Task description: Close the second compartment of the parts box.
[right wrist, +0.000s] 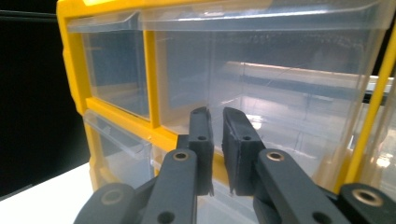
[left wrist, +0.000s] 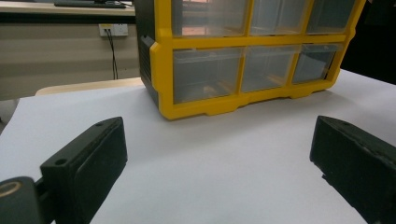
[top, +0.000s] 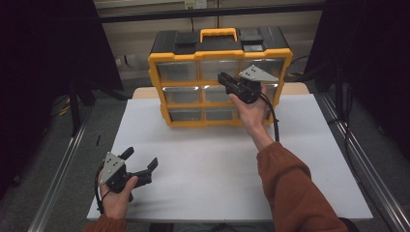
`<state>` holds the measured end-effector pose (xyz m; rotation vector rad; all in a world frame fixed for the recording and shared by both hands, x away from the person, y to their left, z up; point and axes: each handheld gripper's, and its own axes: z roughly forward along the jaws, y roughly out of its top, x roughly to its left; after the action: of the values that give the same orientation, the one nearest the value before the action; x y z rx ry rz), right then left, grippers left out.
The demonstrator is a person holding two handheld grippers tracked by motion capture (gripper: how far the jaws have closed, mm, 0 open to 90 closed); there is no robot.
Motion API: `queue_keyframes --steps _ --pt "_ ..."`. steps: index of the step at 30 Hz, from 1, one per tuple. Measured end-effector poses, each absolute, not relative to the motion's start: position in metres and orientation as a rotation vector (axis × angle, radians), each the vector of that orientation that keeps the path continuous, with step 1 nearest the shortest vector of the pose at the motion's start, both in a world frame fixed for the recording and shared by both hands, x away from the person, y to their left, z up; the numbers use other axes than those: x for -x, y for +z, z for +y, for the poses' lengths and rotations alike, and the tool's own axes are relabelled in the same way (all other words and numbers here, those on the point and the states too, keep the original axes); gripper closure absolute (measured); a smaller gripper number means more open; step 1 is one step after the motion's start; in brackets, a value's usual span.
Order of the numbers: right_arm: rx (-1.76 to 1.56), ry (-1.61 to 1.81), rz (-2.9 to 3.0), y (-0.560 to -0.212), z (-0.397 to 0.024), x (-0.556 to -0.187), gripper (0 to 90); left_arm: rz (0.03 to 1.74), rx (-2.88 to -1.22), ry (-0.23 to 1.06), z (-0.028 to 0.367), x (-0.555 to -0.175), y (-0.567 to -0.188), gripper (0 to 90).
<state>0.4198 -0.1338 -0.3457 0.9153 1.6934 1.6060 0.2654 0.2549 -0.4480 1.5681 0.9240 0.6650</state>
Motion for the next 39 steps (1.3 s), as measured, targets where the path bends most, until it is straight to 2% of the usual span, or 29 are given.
queue_keyframes --steps 3,8,10,12,17,22,27,39 --pt "-0.883 1.632 1.7 -0.348 -0.137 -0.413 77.1 0.923 -1.572 0.668 0.254 -0.265 -0.448 4.0" --pt "-0.867 1.633 1.719 -0.351 -0.14 -0.402 63.2 0.914 -1.583 0.671 0.253 -0.264 -0.448 3.9" --pt "-0.863 1.613 1.717 -0.352 -0.14 -0.396 54.3 0.907 -1.59 0.674 0.255 -0.264 -0.447 3.9" --pt "-0.863 1.625 1.723 -0.353 -0.141 -0.39 49.1 0.916 -1.595 0.672 0.255 -0.263 -0.447 3.9" --pt "-0.891 1.62 1.764 -0.36 -0.14 -0.377 24.6 0.921 -1.589 0.675 0.254 -0.263 -0.448 3.9" --pt "-0.937 1.615 1.771 -0.373 -0.145 -0.37 9.1 0.92 -1.588 0.676 0.254 -0.263 -0.448 3.9" --pt "-0.95 1.593 1.783 -0.382 -0.156 -0.358 2.4 0.929 -1.585 0.677 0.255 -0.263 -0.449 3.9" --pt "-1.017 1.552 1.766 -0.402 -0.182 -0.333 2.4 0.924 -1.586 0.667 0.255 -0.262 -0.449 3.9"
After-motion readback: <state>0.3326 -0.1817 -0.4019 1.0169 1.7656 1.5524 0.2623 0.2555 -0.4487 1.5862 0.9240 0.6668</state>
